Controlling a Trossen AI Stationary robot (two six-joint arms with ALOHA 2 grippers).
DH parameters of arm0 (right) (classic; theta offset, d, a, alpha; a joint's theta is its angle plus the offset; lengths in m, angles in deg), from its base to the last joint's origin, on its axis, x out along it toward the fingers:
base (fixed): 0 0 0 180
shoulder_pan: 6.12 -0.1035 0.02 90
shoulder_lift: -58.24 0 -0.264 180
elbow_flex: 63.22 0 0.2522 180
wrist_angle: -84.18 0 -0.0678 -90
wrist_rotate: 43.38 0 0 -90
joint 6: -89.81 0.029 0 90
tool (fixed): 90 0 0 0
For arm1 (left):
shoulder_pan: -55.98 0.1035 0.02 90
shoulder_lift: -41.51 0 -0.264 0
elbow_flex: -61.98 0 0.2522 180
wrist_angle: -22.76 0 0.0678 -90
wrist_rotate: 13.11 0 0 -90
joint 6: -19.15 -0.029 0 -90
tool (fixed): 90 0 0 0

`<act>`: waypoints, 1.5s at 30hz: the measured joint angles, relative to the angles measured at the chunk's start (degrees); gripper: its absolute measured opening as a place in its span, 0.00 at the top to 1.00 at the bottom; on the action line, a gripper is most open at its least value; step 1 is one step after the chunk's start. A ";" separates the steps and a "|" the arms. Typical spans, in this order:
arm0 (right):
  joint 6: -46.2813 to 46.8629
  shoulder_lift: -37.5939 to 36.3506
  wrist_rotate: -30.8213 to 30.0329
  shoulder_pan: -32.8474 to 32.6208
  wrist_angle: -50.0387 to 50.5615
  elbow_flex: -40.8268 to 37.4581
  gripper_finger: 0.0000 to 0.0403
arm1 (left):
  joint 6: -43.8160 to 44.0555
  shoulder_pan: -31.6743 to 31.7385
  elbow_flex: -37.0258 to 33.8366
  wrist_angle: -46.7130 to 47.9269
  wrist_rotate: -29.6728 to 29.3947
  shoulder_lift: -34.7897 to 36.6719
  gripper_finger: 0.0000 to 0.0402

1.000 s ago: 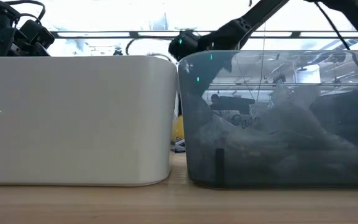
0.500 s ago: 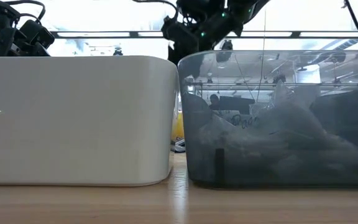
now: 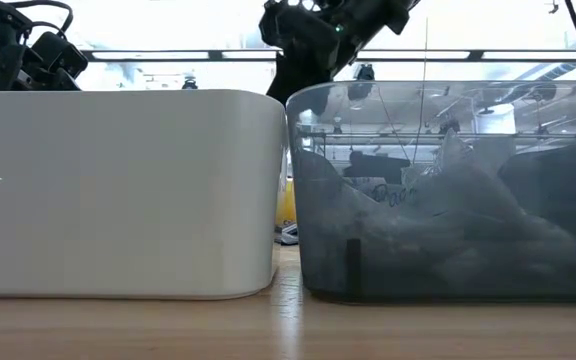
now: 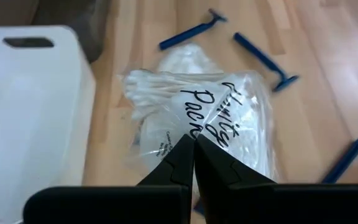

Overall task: Pick & Place Travel size toiletries
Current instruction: Put the cotton pack into the right black bin

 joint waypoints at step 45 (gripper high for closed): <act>32.89 -13.21 -28.63 -38.58 6.28 -15.60 0.98 | 0.00 0.01 0.02 0.00 -0.02 0.02 0.57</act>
